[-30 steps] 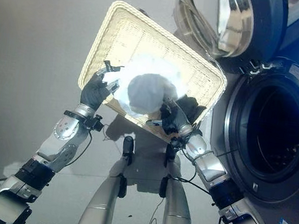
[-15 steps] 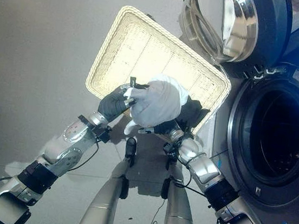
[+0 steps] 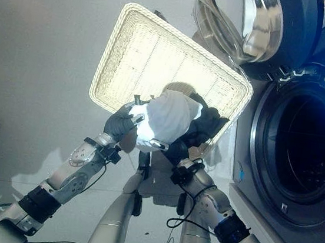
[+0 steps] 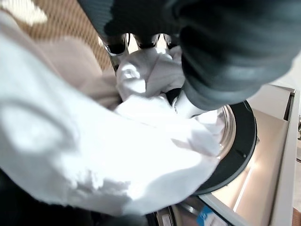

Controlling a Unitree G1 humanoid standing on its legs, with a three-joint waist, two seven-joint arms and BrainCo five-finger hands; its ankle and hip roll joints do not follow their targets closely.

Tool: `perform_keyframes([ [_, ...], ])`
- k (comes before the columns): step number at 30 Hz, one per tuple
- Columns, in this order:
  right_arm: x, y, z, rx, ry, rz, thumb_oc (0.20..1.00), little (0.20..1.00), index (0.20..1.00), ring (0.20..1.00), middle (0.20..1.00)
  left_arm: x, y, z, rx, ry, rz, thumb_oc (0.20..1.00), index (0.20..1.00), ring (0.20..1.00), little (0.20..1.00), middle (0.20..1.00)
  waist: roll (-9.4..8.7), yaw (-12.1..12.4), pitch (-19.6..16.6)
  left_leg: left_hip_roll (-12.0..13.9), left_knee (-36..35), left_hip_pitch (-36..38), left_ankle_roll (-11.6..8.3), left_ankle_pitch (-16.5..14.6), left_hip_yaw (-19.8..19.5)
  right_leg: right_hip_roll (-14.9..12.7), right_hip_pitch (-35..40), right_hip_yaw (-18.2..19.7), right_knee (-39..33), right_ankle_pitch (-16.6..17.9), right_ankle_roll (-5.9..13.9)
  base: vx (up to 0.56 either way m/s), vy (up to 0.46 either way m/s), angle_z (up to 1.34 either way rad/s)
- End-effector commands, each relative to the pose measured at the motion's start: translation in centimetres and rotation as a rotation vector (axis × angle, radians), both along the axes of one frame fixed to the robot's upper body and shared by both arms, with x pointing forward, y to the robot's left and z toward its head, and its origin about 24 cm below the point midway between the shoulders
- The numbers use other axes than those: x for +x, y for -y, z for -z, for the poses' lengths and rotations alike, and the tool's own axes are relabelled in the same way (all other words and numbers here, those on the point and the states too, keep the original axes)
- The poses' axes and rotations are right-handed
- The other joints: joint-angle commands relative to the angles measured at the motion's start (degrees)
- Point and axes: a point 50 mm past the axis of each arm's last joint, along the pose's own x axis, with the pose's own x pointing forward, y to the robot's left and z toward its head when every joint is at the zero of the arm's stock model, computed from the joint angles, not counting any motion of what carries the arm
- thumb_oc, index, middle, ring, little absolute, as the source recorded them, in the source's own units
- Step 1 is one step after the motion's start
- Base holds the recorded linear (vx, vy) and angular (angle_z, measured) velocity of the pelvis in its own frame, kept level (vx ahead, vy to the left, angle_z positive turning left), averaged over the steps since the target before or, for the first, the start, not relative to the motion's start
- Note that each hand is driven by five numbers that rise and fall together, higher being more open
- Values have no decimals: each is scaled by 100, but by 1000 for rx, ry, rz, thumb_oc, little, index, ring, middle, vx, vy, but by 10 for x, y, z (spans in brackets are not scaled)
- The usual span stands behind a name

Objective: Put the clothes into the washing machine.

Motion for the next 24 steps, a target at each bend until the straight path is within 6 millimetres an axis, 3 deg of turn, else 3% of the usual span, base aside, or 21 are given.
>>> perform_keyframes([
  [1,-12,-9,-47,210,195,-115,1000,1000,1000,1000,1000,-16,7,-18,-32,134,31,200,200,200,200,200,269,-215,-6,-501,137,-53,181,-239,432,117,314,-343,-285,-138,451,0,0,0],
  [6,-14,-3,-47,329,162,-138,1000,1000,1000,1000,1000,-19,8,-9,62,104,99,200,200,200,200,200,304,-223,-6,-522,177,-84,187,-240,427,106,280,-294,-296,-99,461,1,31,-3],
  [7,-14,-2,-46,374,144,-130,862,862,862,862,862,-22,15,-2,146,77,182,200,200,200,200,200,322,-234,-6,-541,174,-85,203,-237,401,119,269,-259,-296,-82,469,7,72,-6],
  [8,-14,-2,-45,378,134,-127,862,862,862,862,862,-22,17,0,166,74,203,200,200,200,200,200,323,-236,-6,-546,171,-85,207,-234,395,122,268,-253,-298,-77,471,6,59,-5],
  [9,-13,-2,-44,374,126,-126,620,620,620,620,620,-23,19,1,180,70,219,200,200,200,200,200,322,-238,-6,-549,159,-79,211,-229,387,126,273,-250,-304,-69,473,0,38,-3],
  [10,-12,-1,-43,370,120,-109,200,200,200,200,200,-26,28,6,260,53,305,200,200,200,200,200,325,-246,-6,-562,144,-78,228,-219,362,145,264,-213,-313,-47,473,0,35,-2],
  [17,-6,-5,-32,193,72,-111,200,200,200,200,200,-37,51,10,459,100,536,200,200,200,200,200,284,-272,-6,-578,179,-136,256,-207,257,171,216,-132,-312,26,485,0,6,0],
  [19,-1,-6,-7,-59,-61,-174,200,200,200,200,200,-41,59,1,470,169,612,200,200,200,200,200,228,-271,-6,-591,227,-145,269,-236,202,193,207,-92,-302,42,484,-2,-10,-2],
  [24,-1,2,14,-218,-166,-277,200,200,200,200,200,-43,67,-14,440,239,657,200,200,200,200,200,164,-265,-6,-607,281,-122,300,-274,118,233,207,-1,-219,26,484,0,-42,-2],
])
